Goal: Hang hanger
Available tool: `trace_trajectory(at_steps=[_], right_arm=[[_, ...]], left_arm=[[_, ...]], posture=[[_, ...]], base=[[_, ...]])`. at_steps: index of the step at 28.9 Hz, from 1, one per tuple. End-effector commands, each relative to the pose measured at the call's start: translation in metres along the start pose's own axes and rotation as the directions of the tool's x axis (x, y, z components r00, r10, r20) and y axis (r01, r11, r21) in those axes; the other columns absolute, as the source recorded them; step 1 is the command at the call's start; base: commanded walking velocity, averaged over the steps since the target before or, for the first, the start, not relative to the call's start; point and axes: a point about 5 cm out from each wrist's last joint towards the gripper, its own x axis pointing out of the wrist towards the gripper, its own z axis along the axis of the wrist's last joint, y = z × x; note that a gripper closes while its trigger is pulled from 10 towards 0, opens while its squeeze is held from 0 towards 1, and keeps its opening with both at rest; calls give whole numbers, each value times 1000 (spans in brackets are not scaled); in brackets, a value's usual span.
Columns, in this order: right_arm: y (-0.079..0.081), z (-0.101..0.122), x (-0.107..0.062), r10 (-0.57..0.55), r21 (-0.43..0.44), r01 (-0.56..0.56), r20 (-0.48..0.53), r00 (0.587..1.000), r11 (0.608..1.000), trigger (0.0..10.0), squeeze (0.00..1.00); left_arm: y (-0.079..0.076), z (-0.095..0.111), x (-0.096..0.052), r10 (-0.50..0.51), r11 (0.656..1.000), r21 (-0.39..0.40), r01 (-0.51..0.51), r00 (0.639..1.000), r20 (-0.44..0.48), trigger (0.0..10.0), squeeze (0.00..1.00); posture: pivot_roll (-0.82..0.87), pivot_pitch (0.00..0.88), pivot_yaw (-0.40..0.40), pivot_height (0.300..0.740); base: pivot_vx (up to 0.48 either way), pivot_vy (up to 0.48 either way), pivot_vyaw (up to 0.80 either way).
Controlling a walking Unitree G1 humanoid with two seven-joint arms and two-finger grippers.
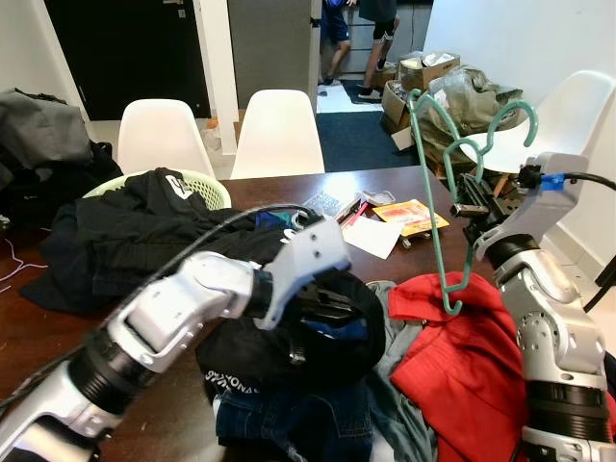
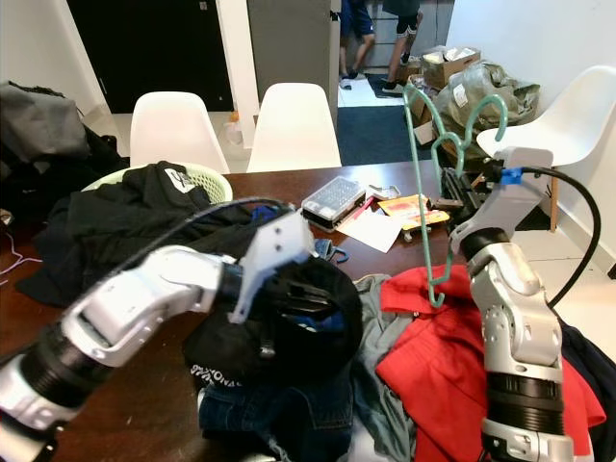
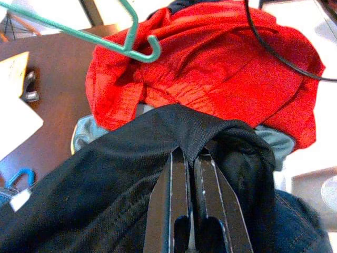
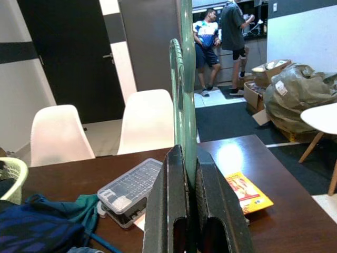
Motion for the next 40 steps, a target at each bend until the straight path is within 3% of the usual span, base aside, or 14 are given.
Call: trace_trajectory(at_steps=[1, 4, 5, 6, 7, 16, 18, 19, 23, 27, 28, 31, 35, 40], right_arm=[[-2, 0, 1, -10, -2, 10, -3, 1000, 1000, 10000, 0], [-3, 0, 1, -11, -3, 11, -3, 1000, 1000, 10000, 0], [-2, 0, 0, -11, -4, 11, -5, 1000, 1000, 10000, 0], [-2, 0, 0, -11, -4, 11, -5, 1000, 1000, 10000, 0], [-2, -1, 0, -10, -3, 10, -7, 1000, 1000, 10000, 0], [0, -1, 0, -3, 0, 3, -10, 1000, 1000, 10000, 0], [0, -2, 0, -1, 1, 1, -13, 1000, 1000, 10000, 0], [0, -2, 0, -1, 1, 1, -13, 1000, 1000, 10000, 0], [1, -6, 0, 7, 5, -7, -29, 1000, 1000, 10000, 0], [2, -10, -1, 12, 6, -11, -42, 999, 1000, 10000, 0], [2, -15, -4, 20, 9, -19, -53, 998, 1000, 10000, 0], [2, -21, -9, 35, 9, -34, -68, 997, 999, 10000, 0], [1, -25, -16, 47, 13, -46, -70, 996, 999, 10000, 0], [0, -24, -24, 51, 18, -50, -63, 997, 999, 10000, 0]], left_arm=[[0, -5, 1, 5, 1000, 13, -5, 1000, -22, 10000, 0], [-1, -7, 5, 11, 1000, 16, -11, 1000, -26, 10000, 0], [1, -8, 7, 38, 999, -8, -39, 999, -15, 10000, 718], [1, -8, 7, 38, 999, -8, -39, 999, -15, 10000, 718], [1, -7, 7, 42, 998, -36, -41, 999, 10, 10000, 1000], [-4, 21, -32, -28, 992, -113, 53, 976, 217, 10000, 1000], [-7, 29, -73, -35, 993, -103, 61, 970, 241, 10000, 1000], [-7, 29, -73, -35, 993, -103, 61, 970, 241, 10000, 1000], [-1, 18, -130, 100, 993, -66, -95, 992, 78, 10000, 1000], [17, 6, -157, 285, 959, 27, -284, 955, -80, 10000, 1000], [32, 1, -169, 408, 912, 106, -397, 906, -112, 10000, 0], [49, -1, -176, 511, 850, 205, -485, 854, -99, 10000, 0], [57, -2, -173, 531, 822, 283, -494, 845, -68, 10000, 0], [59, -10, -168, 495, 829, 339, -444, 865, -79, 10000, 0]], posture=[[-92, 0, 1, 740], [-93, 0, 1, 740], [-92, 0, -2, 740], [-92, 0, -2, 740], [-91, 0, -4, 740], [-87, 0, -7, 740], [-78, 0, -9, 740], [-78, 0, -9, 740], [-56, 0, -17, 740], [-47, 0, -19, 740], [-45, 0, -19, 740], [-44, 0, -17, 740], [-51, 0, -8, 740], [-64, 0, 9, 740]], base=[[0, 0, 0], [0, 0, 0], [0, 0, 0], [0, 0, 0], [0, 0, 0], [0, 0, 0], [0, 0, 0], [0, 0, 0], [0, 0, 0], [0, 0, 0], [0, 0, 0], [0, 0, 0], [0, 0, 0], [0, 0, 0]])
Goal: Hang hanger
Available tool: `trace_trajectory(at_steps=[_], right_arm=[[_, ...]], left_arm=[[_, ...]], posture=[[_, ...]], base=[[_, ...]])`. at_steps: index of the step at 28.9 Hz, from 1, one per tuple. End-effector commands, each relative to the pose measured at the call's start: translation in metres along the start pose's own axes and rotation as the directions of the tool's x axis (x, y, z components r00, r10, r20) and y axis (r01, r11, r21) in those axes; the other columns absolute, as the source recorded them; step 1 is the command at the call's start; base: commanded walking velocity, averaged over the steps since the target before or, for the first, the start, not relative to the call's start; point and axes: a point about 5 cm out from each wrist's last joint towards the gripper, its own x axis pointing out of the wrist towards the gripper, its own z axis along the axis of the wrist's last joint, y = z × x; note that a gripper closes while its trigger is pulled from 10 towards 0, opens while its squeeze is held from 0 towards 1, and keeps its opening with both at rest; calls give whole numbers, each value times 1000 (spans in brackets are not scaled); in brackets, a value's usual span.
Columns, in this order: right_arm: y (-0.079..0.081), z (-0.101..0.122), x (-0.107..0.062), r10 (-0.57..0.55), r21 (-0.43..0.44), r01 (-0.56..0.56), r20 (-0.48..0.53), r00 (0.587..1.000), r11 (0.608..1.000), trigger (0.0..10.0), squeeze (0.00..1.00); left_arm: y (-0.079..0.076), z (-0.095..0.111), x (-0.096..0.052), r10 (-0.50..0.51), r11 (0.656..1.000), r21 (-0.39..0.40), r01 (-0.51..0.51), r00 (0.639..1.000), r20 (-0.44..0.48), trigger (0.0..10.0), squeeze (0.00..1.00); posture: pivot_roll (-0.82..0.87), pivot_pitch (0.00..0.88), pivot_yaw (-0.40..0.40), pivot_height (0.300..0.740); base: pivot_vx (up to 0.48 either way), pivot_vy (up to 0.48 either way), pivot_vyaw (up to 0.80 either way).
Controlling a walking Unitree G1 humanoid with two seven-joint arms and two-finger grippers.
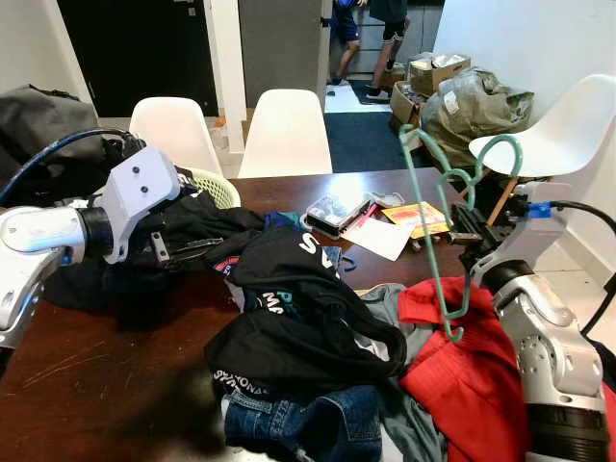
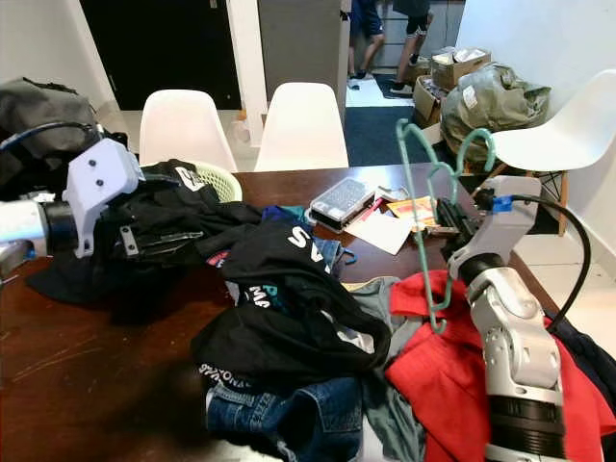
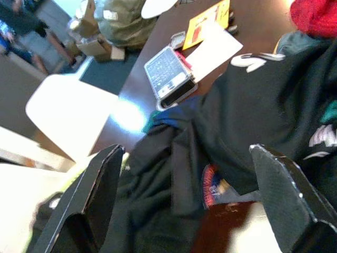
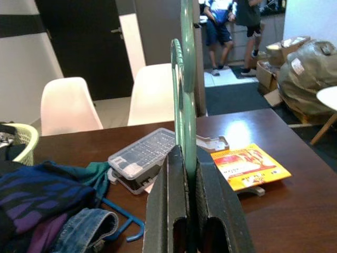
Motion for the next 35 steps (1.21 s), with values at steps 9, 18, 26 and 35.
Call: trace_trajectory(at_steps=[9, 18, 26, 35], right_arm=[[4, 4, -7, 20, -2, -20, 18, 1000, 1000, 10000, 0], [8, 10, -9, 40, -10, -40, 21, 999, 999, 10000, 0], [6, 14, -14, 35, -20, -35, 18, 999, 999, 10000, 0], [3, 17, -17, 18, -33, -18, 15, 1000, 999, 10000, 0]], left_arm=[[-33, 21, 31, -224, 962, -95, 257, 937, 268, 10000, 0], [-36, -3, 46, -248, 966, 99, 238, 962, 116, 10000, 0], [-27, -18, 53, -200, 952, 241, 191, 980, 14, 10000, 0], [-38, -6, 68, -278, 939, 241, 244, 953, 118, 10000, 0]], posture=[[-85, 0, 16, 740], [-103, 0, 11, 740], [-124, 0, 16, 740], [-147, 0, 26, 740]], base=[[0, 0, 0], [0, 0, 0], [0, 0, 0], [0, 0, 0]])
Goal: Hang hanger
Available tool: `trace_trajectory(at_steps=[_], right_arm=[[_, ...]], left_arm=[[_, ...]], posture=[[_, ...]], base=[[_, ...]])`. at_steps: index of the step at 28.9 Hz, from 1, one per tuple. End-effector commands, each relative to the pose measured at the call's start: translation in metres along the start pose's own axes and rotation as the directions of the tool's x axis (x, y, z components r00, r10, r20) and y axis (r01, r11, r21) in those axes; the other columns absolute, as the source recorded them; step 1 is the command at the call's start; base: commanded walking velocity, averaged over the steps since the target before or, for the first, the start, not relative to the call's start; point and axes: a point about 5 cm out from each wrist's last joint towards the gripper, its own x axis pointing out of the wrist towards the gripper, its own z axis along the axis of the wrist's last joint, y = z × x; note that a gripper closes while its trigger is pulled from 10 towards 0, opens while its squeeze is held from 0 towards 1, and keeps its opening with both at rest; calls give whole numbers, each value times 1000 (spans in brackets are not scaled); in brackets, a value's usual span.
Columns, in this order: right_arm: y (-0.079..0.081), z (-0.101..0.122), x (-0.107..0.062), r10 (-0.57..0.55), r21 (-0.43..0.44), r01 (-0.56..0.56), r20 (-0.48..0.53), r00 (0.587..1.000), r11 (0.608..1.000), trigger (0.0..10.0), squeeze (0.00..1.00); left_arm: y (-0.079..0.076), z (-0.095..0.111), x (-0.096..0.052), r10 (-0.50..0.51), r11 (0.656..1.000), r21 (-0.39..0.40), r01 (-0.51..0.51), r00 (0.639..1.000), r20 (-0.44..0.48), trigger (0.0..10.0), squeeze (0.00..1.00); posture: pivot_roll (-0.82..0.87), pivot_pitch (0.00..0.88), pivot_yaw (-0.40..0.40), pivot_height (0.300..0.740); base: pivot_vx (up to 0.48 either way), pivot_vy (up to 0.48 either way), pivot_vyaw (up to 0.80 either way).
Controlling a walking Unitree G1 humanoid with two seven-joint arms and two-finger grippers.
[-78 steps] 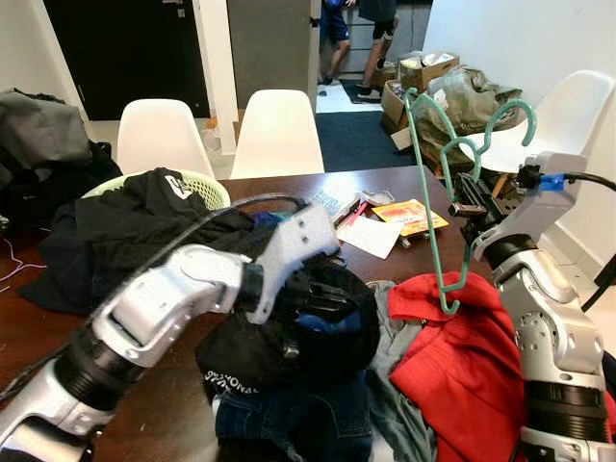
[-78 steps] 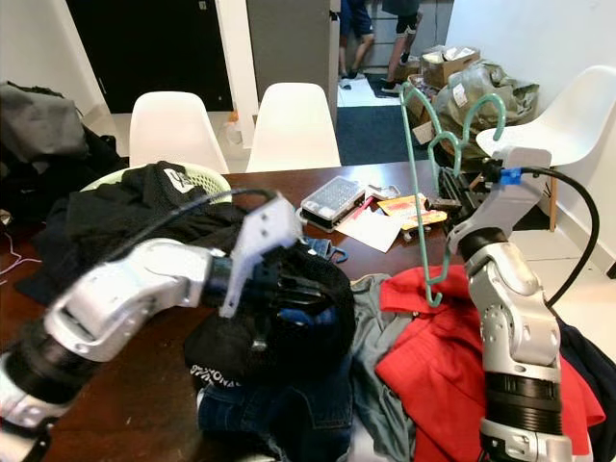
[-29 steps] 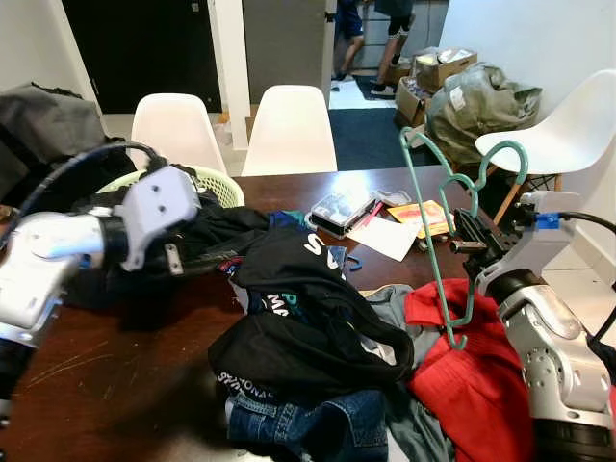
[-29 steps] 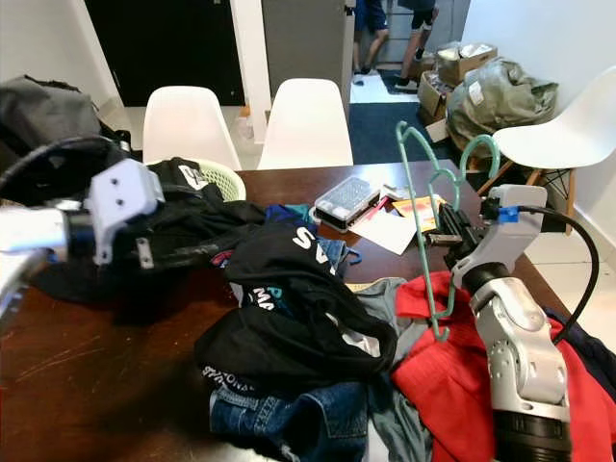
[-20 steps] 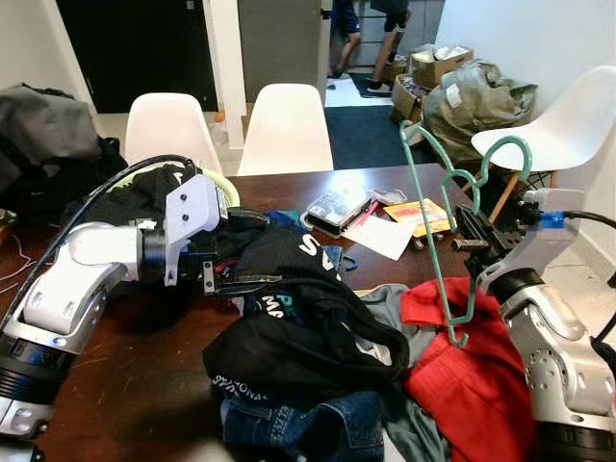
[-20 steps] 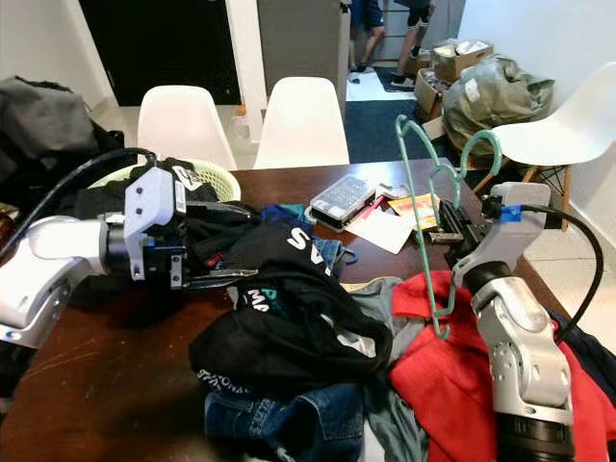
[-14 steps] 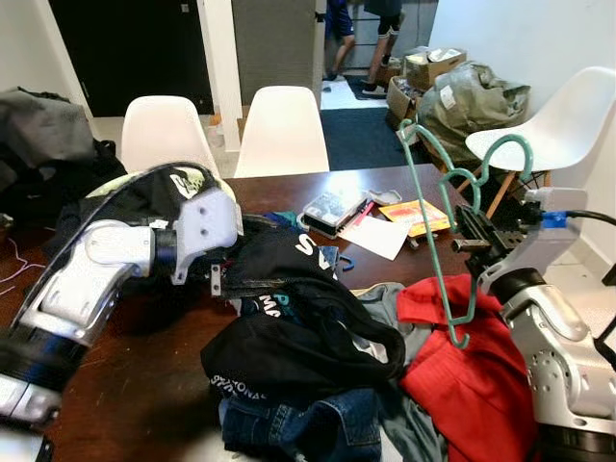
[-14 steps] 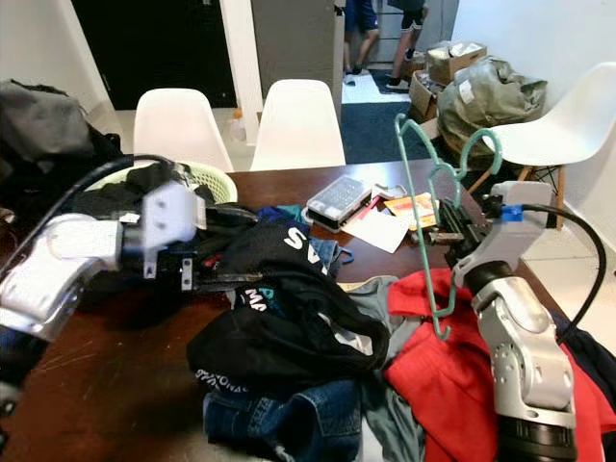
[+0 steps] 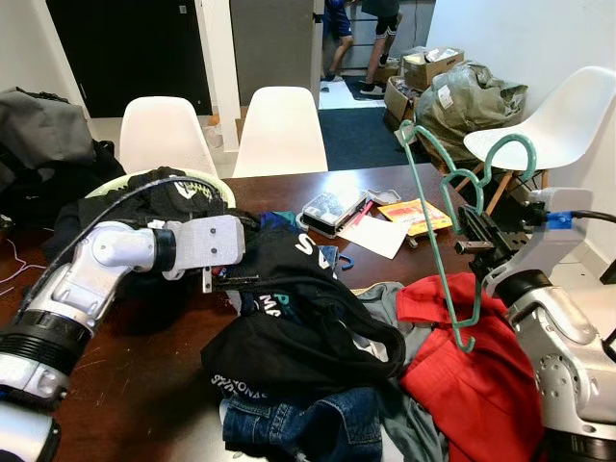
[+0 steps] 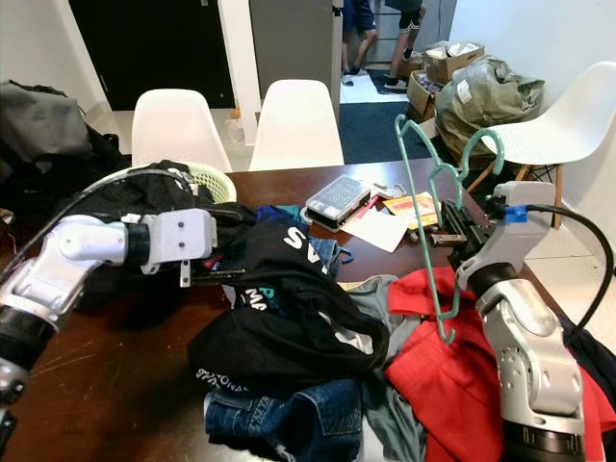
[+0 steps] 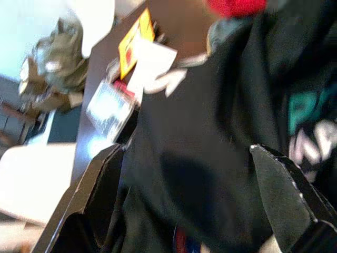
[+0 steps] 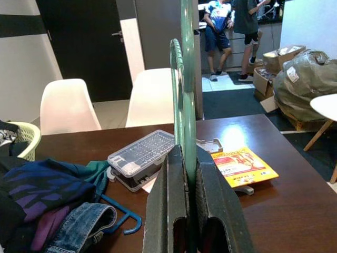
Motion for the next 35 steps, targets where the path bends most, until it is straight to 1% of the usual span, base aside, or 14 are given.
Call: trace_trajectory(at_steps=[1, 3, 7, 14, 16, 18, 20, 22, 27, 29, 30, 31, 32, 35], right_arm=[[-1, 3, -3, -5, -1, 5, 5, 1000, 1000, 10000, 0], [-1, 4, -5, -9, -2, 9, 5, 1000, 1000, 10000, 0], [-1, 4, -5, -12, -4, 12, 2, 1000, 1000, 10000, 0], [0, 4, -4, -11, -4, 11, -2, 1000, 1000, 10000, 0], [0, 4, -3, -11, -4, 11, -1, 1000, 1000, 10000, 0], [0, 5, -4, -12, -5, 12, 0, 1000, 1000, 10000, 0], [0, 6, -4, -14, -5, 14, 0, 1000, 1000, 10000, 0], [0, 6, -4, -15, -5, 15, 0, 1000, 1000, 10000, 0], [-2, 6, -5, -22, -7, 22, -1, 1000, 1000, 10000, 0], [-2, 7, -5, -25, -6, 25, 1, 1000, 1000, 10000, 0], [-2, 7, -6, -27, -6, 27, 2, 1000, 1000, 10000, 0], [-2, 7, -6, -27, -6, 27, 2, 1000, 1000, 10000, 0], [-2, 8, -6, -28, -5, 28, 2, 1000, 1000, 10000, 0], [-3, 8, -6, -31, -5, 31, 3, 1000, 1000, 10000, 0]], left_arm=[[1, 4, 5, -35, 999, 21, 35, 999, 35, 10000, 0], [-1, 4, 9, -45, 999, 22, 43, 997, 61, 10000, 0], [2, 7, 13, -17, 1000, -18, 19, 993, 113, 10000, 0], [-7, 3, 19, -55, 997, -48, 61, 992, 113, 10000, 0], [-9, 1, 20, -64, 996, -52, 70, 992, 111, 10000, 0], [-18, -7, 22, -112, 992, -42, 115, 992, 65, 10000, 0], [-22, -10, 22, -134, 990, -40, 136, 990, 44, 10000, 0], [-24, -13, 22, -148, 988, -39, 149, 988, 34, 10000, 0], [-25, -12, 22, -162, 985, -55, 164, 986, 47, 10000, 0], [-26, -16, 21, -171, 984, -44, 171, 985, 17, 10000, 0], [-25, -17, 21, -162, 986, -34, 162, 987, 4, 2549, 0], [-25, -17, 21, -162, 986, -34, 162, 987, 4, 2549, 0], [-23, -18, 20, -147, 989, -24, 147, 989, -3, 0, 0], [-19, -17, 20, -126, 992, -8, 126, 992, -7, 0, 0]], posture=[[-148, 0, 27, 740], [-153, 0, 30, 740], [-156, 0, 30, 740], [-160, 0, 29, 740], [-162, 0, 29, 740], [-169, 0, 35, 740], [-170, 0, 35, 740], [-170, 0, 35, 740], [-168, 0, 37, 740], [-168, 0, 39, 740], [-170, 0, 39, 740], [-170, 0, 39, 740], [-171, 0, 39, 740], [-172, 0, 40, 740]], base=[[0, 0, 0], [0, 0, 0], [0, 0, 0], [0, 0, 0], [0, 0, 0], [0, 0, 0], [0, 0, 0], [0, 0, 0], [0, 0, 0], [0, 0, 0], [0, 0, 0], [0, 0, 0], [0, 0, 0], [0, 0, 0]])
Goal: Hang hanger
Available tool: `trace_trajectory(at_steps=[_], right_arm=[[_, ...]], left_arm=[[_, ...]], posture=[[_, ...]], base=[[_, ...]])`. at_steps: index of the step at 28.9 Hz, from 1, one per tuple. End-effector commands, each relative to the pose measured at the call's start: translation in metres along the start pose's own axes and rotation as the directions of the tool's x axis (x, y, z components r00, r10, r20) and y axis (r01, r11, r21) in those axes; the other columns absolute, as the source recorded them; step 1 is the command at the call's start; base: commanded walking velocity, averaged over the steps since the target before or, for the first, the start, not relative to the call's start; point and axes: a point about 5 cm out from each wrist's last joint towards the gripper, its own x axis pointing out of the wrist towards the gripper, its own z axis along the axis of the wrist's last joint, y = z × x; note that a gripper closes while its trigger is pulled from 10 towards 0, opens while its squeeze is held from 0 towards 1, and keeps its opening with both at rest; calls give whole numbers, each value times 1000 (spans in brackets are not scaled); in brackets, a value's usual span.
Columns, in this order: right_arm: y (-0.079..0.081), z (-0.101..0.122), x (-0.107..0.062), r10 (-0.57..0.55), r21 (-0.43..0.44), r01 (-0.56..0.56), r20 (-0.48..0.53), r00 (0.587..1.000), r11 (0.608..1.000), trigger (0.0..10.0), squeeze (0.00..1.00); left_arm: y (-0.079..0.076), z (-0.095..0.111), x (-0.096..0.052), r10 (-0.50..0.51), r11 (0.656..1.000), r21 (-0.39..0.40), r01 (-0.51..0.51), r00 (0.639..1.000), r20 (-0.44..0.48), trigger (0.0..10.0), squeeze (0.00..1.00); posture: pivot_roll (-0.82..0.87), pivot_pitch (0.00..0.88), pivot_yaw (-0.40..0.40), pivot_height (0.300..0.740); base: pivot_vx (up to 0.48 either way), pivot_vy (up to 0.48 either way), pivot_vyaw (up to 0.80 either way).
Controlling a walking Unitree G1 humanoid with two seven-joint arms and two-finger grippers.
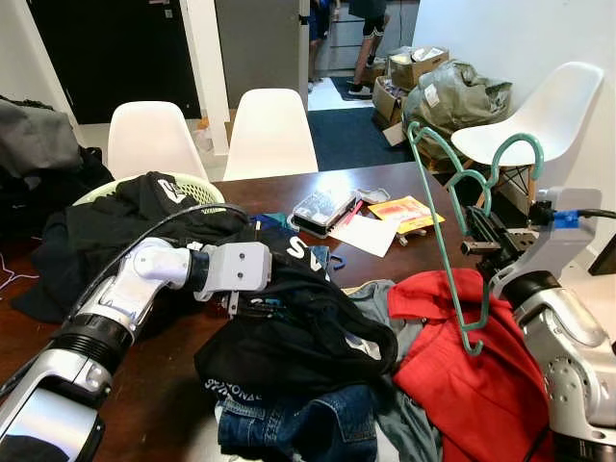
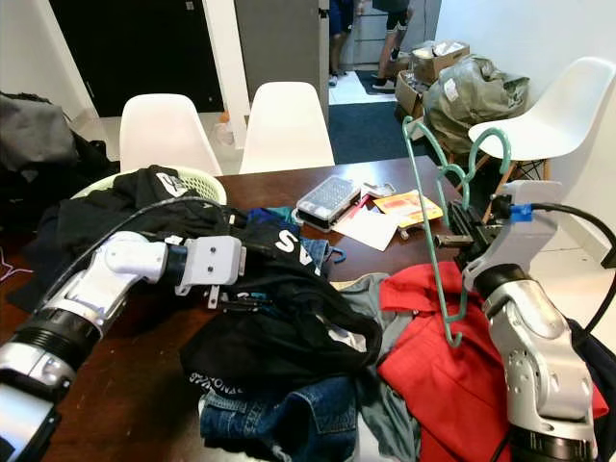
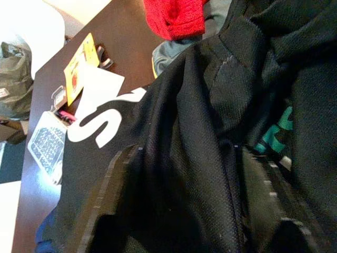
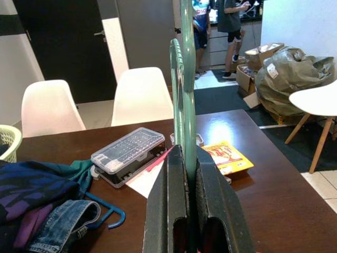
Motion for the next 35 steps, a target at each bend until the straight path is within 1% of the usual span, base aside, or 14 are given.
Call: trace_trajectory(at_steps=[1, 11, 15, 17, 18, 19, 20, 25, 27, 31, 32, 33, 34, 35], right_arm=[[0, 5, -2, 2, 3, -2, 13, 1000, 1000, 10000, 0], [0, 5, -2, -4, 8, 4, 16, 1000, 1000, 10000, 0], [1, 3, 0, -2, 13, 2, 15, 1000, 1000, 10000, 0], [2, 3, 2, 1, 17, -1, 17, 1000, 1000, 10000, 0], [5, 2, 6, 7, 27, -8, 23, 1000, 1000, 10000, 0], [5, 2, 6, 7, 27, -8, 23, 1000, 1000, 10000, 0], [7, 2, 9, 14, 35, -15, 29, 999, 999, 10000, 0], [11, 1, 15, 27, 49, -29, 38, 999, 998, 10000, 0], [17, -2, 21, 42, 69, -46, 47, 998, 997, 10000, 0], [20, -3, 24, 50, 80, -54, 53, 997, 995, 10000, 0], [21, -3, 25, 52, 84, -57, 56, 997, 995, 10000, 0], [21, -3, 25, 52, 84, -57, 56, 997, 995, 10000, 0], [24, -3, 28, 59, 91, -64, 61, 996, 994, 10000, 0], [24, -3, 28, 59, 91, -64, 61, 996, 994, 10000, 0]], left_arm=[[5, 0, -1, 4, 1000, 25, -3, 1000, -19, 0, 0], [22, -1, -10, 91, 994, 62, -86, 993, -70, 0, 0], [34, 9, -17, 136, 989, 54, -135, 990, -20, 0, 0], [45, 20, -22, 175, 984, 30, -176, 984, 42, 0, 0], [63, 41, -32, 227, 974, -25, -226, 961, 156, 0, 0], [63, 41, -32, 227, 974, -25, -226, 961, 156, 0, 0], [75, 58, -41, 244, 970, -59, -237, 942, 232, 0, 0], [90, 85, -59, 243, 970, -100, -222, 905, 349, 353, 0], [103, 110, -80, 250, 968, -121, -219, 858, 448, 706, 0], [108, 122, -89, 253, 967, -124, -221, 835, 489, 706, 0], [110, 127, -92, 260, 965, -124, -229, 824, 503, 1843, 0], [110, 127, -92, 260, 965, -124, -229, 824, 503, 1843, 0], [122, 142, -105, 309, 950, -137, -282, 777, 548, 1529, 0], [122, 142, -105, 309, 950, -137, -282, 777, 548, 1529, 0]], posture=[[-172, 0, 40, 740], [-166, 0, 38, 740], [-154, 0, 34, 740], [-143, 0, 31, 740], [-127, 0, 28, 740], [-127, 0, 28, 740], [-111, 0, 25, 740], [-92, 0, 23, 740], [-62, 0, 23, 740], [-62, 0, 23, 740], [-53, 0, 24, 740], [-53, 0, 24, 740], [-39, 0, 22, 740], [-39, 0, 22, 740]], base=[[0, 0, 0], [0, 0, 0], [0, 0, 0], [0, 0, 0], [0, 0, 0], [0, 0, 0], [0, 0, 0], [0, 0, 0], [0, 0, 0], [0, 0, 0], [0, 0, 0], [0, 0, 0], [0, 0, 0], [0, 0, 0]])
